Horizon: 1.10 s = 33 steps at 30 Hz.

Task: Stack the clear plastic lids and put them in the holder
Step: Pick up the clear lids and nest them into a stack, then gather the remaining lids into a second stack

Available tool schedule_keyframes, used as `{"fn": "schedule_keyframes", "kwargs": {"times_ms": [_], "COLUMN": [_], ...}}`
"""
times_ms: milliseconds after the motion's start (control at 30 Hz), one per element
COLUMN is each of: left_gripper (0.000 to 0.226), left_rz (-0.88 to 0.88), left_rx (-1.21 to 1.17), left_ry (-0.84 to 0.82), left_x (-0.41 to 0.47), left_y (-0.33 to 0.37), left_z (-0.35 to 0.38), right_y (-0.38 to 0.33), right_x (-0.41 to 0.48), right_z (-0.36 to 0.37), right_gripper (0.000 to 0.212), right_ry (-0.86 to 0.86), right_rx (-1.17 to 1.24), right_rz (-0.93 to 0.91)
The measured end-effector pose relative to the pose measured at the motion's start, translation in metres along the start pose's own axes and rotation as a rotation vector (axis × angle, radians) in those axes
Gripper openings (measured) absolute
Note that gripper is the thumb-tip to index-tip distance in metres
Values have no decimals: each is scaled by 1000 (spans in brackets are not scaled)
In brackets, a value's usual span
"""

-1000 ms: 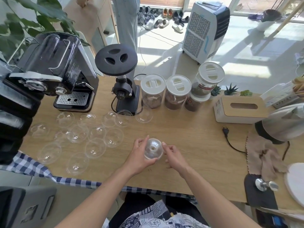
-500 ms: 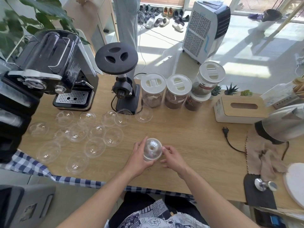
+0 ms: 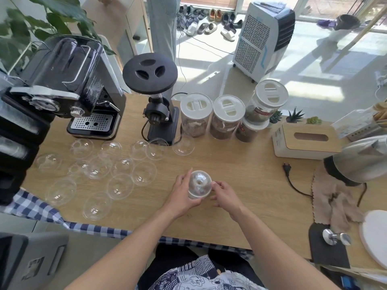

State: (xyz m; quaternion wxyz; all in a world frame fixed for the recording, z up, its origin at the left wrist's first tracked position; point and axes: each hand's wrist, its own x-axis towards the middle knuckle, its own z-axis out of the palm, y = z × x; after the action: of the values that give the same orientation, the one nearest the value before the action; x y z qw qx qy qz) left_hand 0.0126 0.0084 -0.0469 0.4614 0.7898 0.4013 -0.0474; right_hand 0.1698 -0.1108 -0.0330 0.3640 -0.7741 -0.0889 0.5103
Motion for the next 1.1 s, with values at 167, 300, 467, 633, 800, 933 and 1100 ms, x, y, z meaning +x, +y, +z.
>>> {"fn": "schedule_keyframes", "kwargs": {"times_ms": [167,300,467,633,800,933,1100], "left_gripper": [141,118,77,53,37,25,16], "left_rz": [2,12,-38,-82,-87,-57,-12], "left_rx": [15,52,206,378,445,353,-44], "left_ry": [-28,78,313,260,218,266,360], "left_x": [-10,-24,-30,-28,-17,-14,-29], "left_y": [-2,-14,-52,-84,-91,-84,-81], "left_z": [-19,-58,-97,-111,-108,-107,-107], "right_y": [-12,-43,-84,-119,-128,-127,-123], "right_x": [9,13,31,46,70,87,100], "right_z": [-13,-15,11,50,76,86,88], "right_gripper": [48,46,38,42,44,34,28], "right_ry": [80,123,166,172,186,200,226], "right_rx": [-32,-170,-502,-892,-1088,-1168,-1205], "right_rz": [-53,-203,-428,-504,-473,-437,-432]}}
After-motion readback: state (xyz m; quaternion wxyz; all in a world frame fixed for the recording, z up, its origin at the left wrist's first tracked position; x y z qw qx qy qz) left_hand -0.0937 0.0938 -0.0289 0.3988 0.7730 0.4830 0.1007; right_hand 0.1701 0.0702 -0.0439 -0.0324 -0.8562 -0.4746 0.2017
